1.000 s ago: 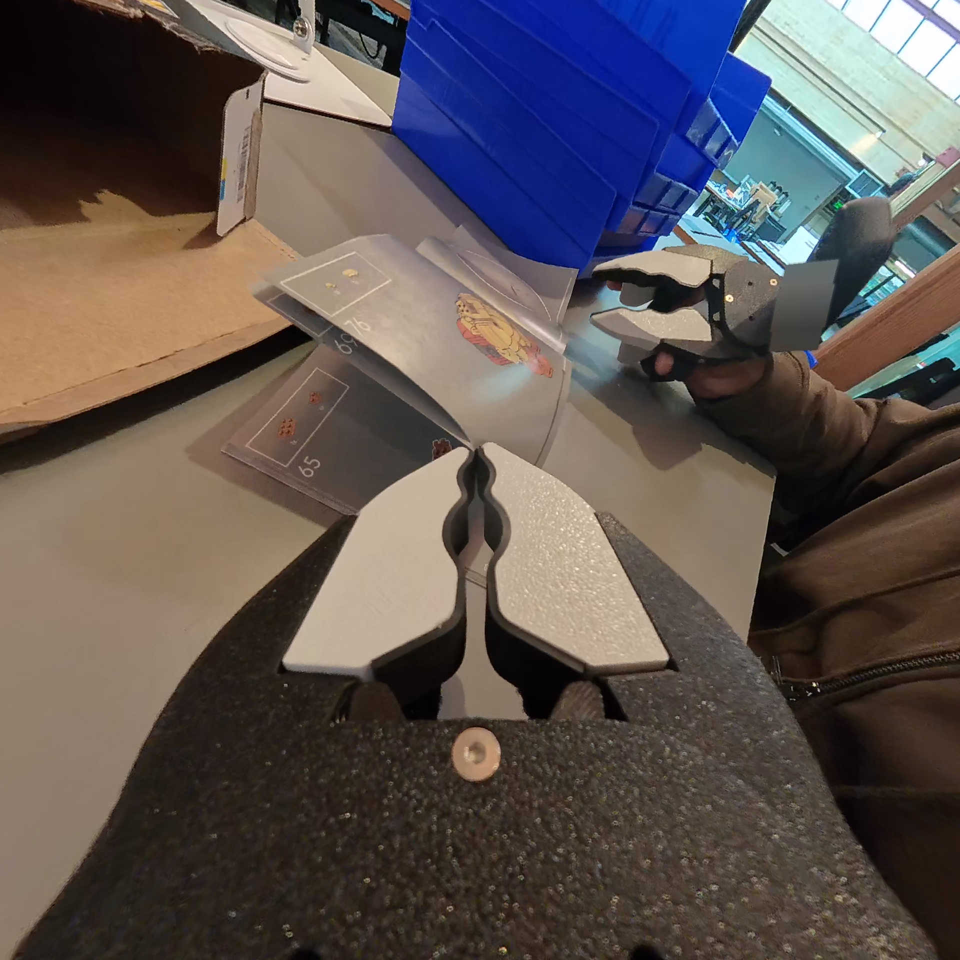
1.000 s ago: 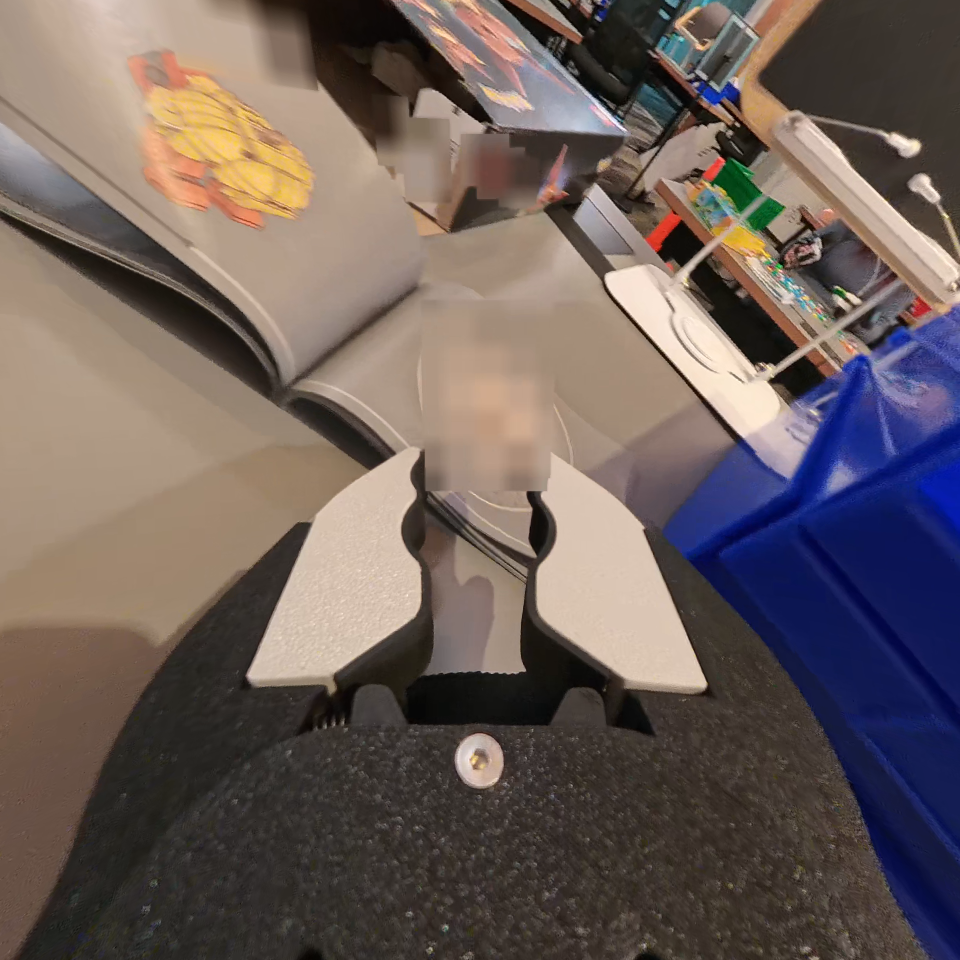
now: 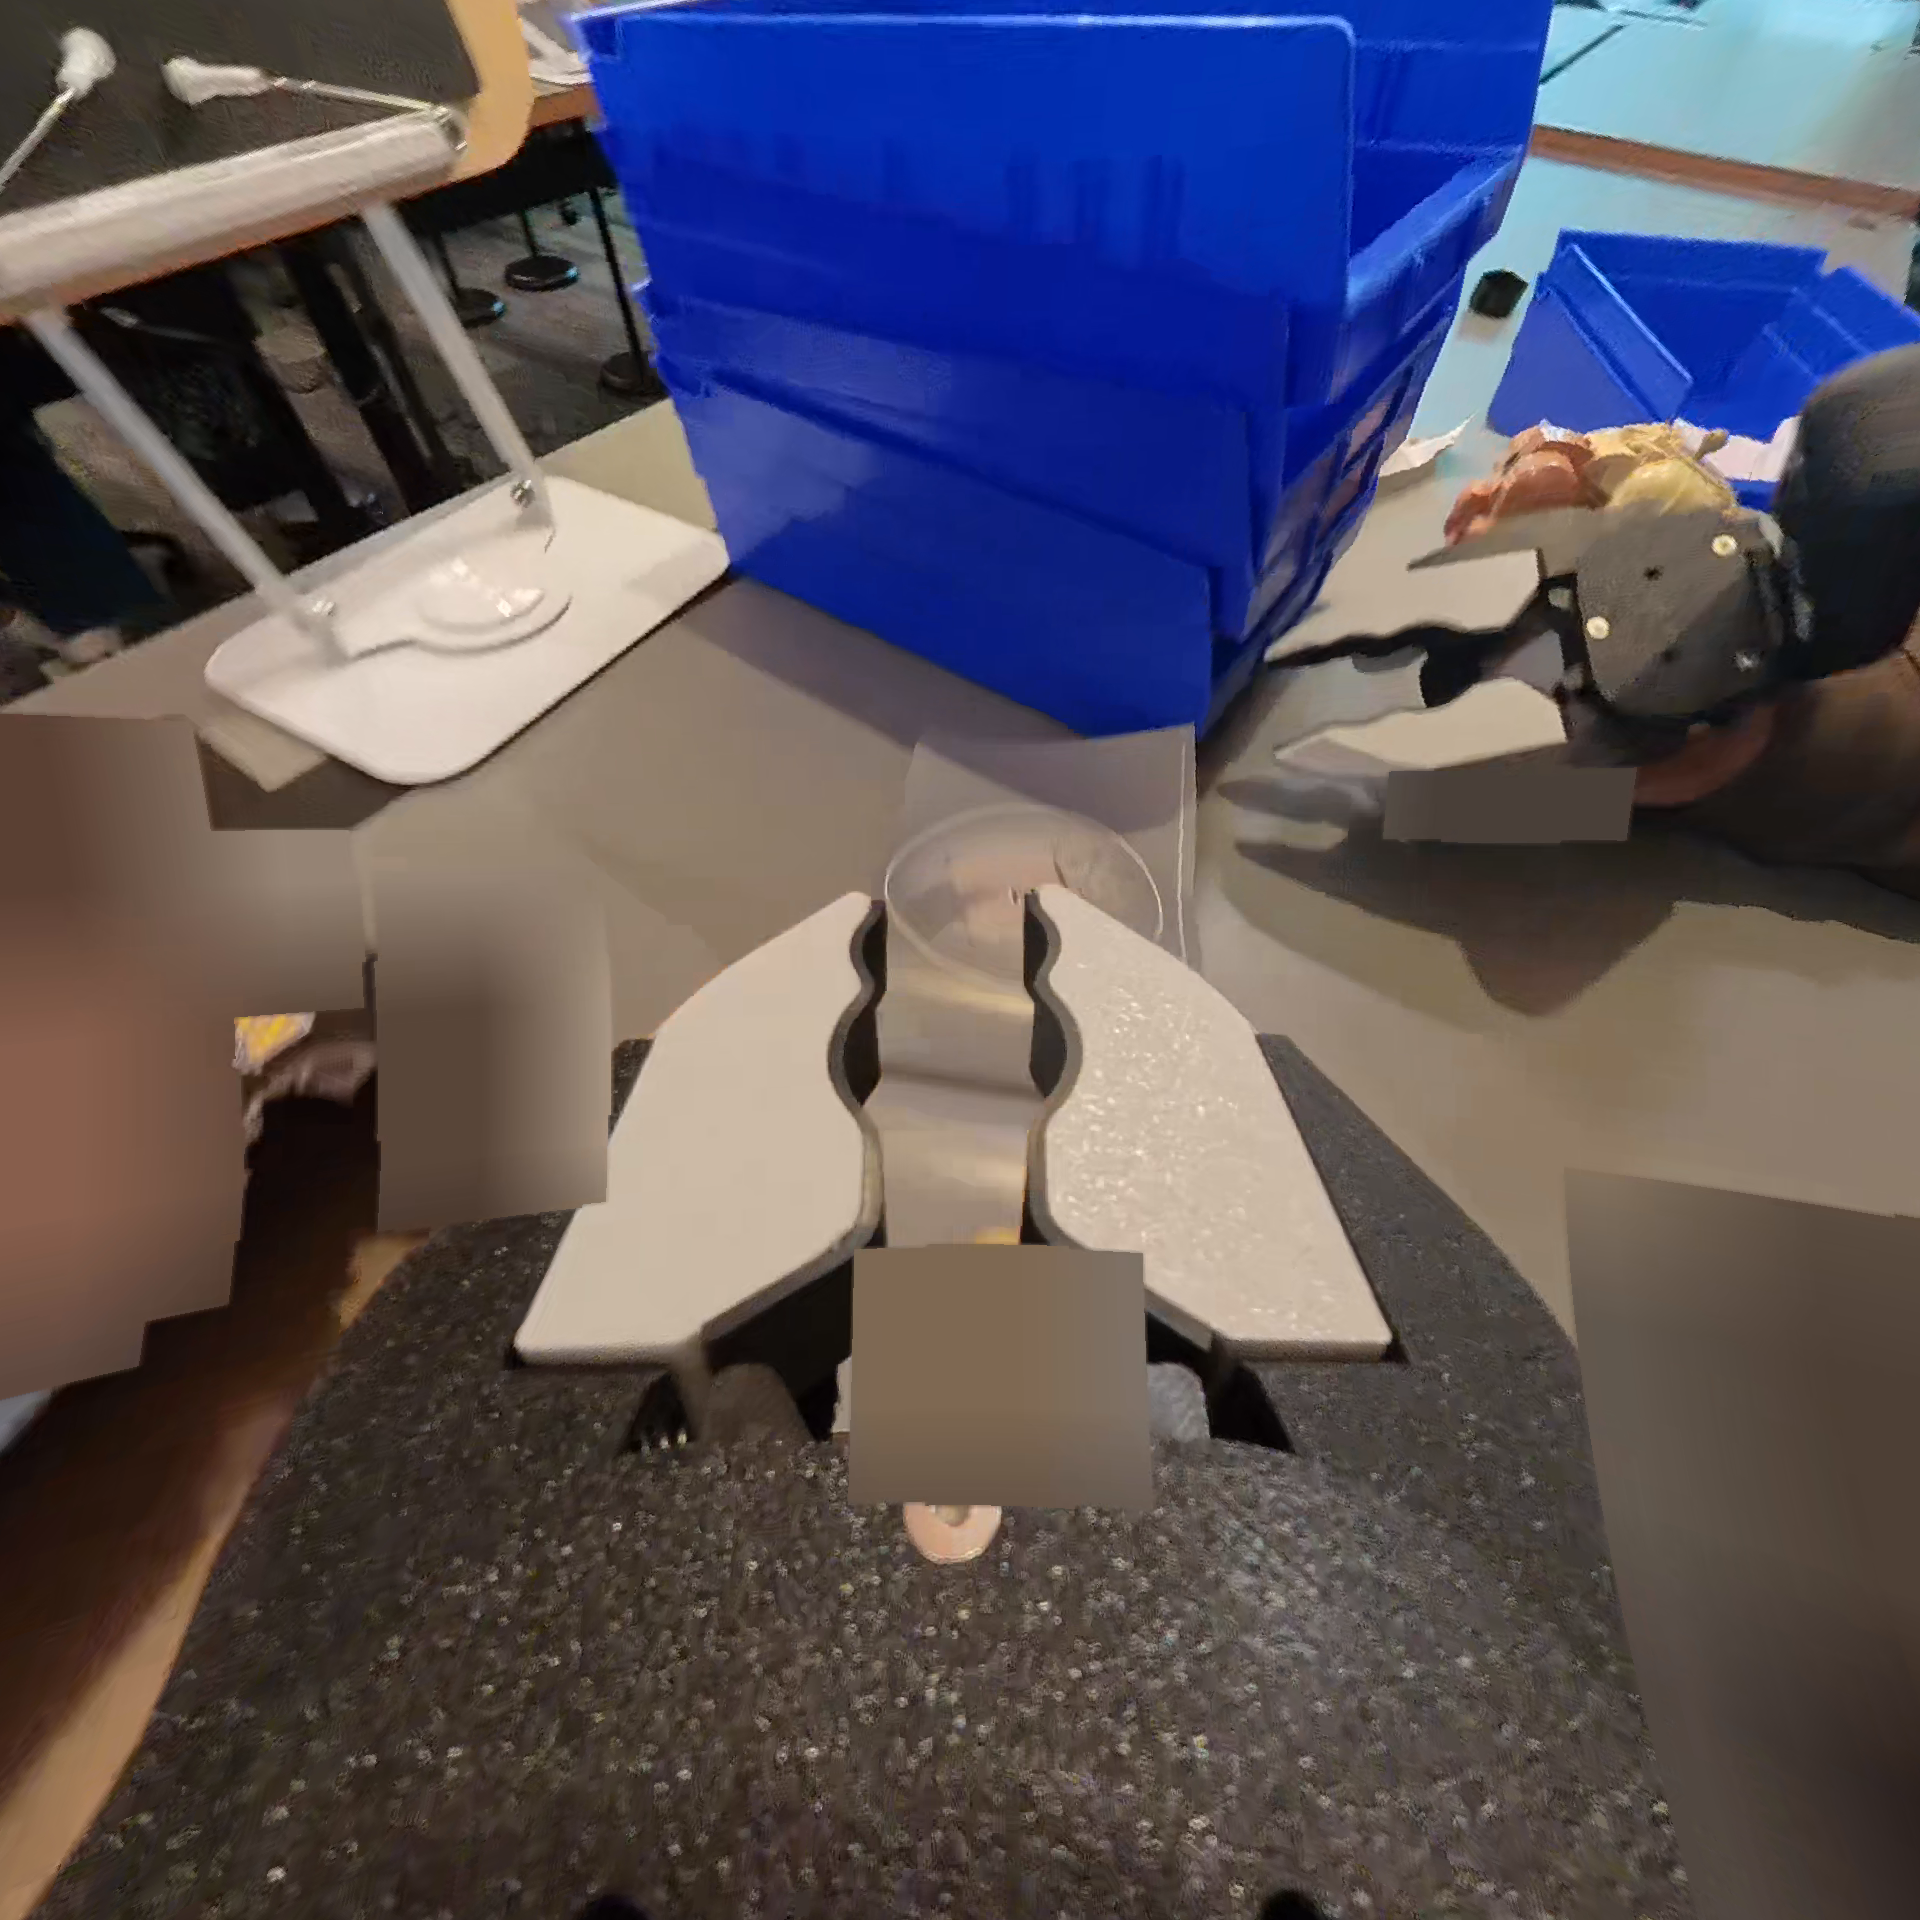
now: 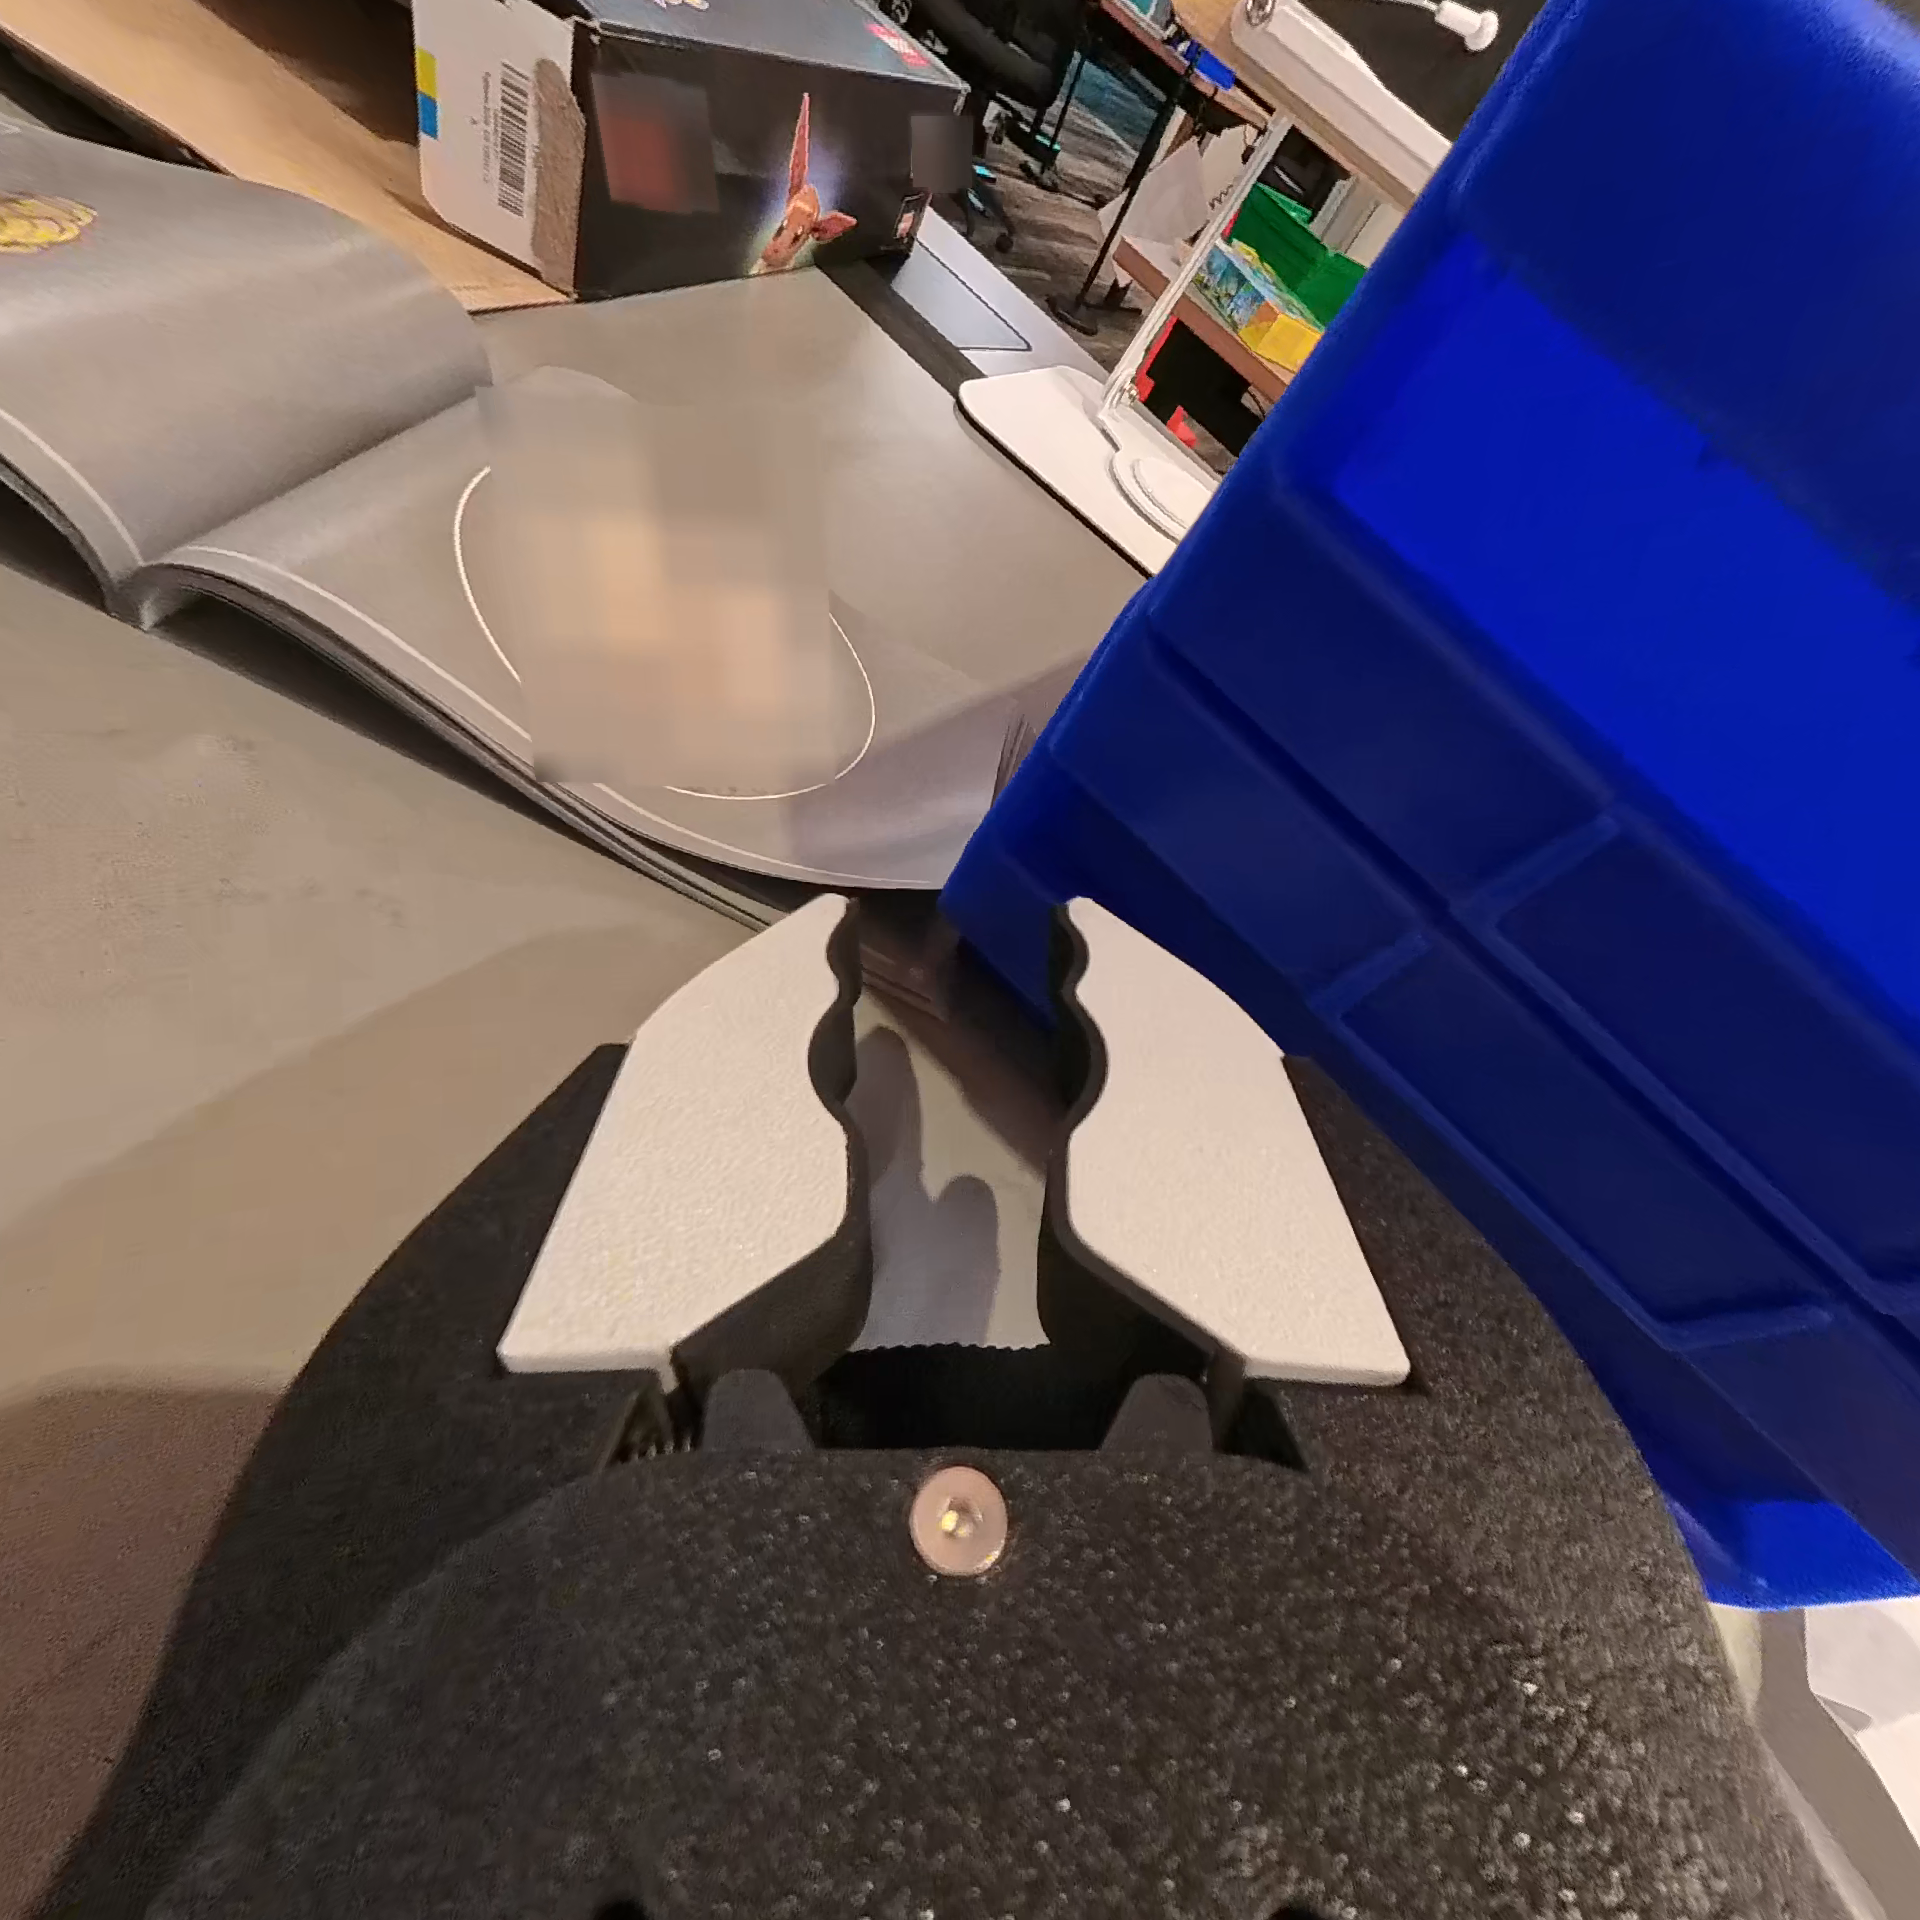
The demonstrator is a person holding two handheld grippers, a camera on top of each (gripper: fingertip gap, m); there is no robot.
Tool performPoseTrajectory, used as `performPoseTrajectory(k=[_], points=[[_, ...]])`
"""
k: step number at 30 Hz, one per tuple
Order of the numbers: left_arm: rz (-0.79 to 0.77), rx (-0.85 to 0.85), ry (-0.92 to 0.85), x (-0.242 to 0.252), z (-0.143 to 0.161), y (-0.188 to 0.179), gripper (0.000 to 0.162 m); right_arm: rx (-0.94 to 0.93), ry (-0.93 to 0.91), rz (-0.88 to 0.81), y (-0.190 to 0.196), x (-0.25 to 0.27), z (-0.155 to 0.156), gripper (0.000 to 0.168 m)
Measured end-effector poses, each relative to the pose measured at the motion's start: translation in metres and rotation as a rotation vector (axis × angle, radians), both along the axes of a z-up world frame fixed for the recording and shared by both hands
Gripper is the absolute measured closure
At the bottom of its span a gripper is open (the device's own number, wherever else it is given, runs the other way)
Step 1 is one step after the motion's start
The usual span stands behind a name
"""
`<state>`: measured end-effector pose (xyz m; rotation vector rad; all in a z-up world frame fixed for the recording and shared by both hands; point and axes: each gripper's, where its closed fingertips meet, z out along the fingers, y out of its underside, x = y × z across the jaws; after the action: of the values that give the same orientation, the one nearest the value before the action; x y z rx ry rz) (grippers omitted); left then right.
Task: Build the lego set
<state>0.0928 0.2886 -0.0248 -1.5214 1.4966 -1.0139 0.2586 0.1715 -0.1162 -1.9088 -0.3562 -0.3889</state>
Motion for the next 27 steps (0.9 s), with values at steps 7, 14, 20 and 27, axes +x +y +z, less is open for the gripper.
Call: performPoseTrajectory(k=[7, 14, 20, 27], points=[[-0.057, -0.065, 0.024, 0.064, -0.023, -0.014, 0.129, -0.008, 0.016, -0.006, -0.001, 0.007, -0.001, 0.134], [0.02, -0.093, 0.017, 0.052, -0.033, 0.005, 0.129, -0.021, 0.027, 0.022, 0.0, 0.005, -0.003, 0.134], [0.019, -0.072, 0.041, 0.06, -0.039, -0.007, 0.129, -0.021, 0.029, 0.009, -0.001, 0.007, -0.002, 0.134], [-0.032, -0.075, 0.097, 0.092, -0.051, -0.06, 0.129, -0.021, 0.036, -0.03, -0.002, 0.012, -0.002, 0.134]])
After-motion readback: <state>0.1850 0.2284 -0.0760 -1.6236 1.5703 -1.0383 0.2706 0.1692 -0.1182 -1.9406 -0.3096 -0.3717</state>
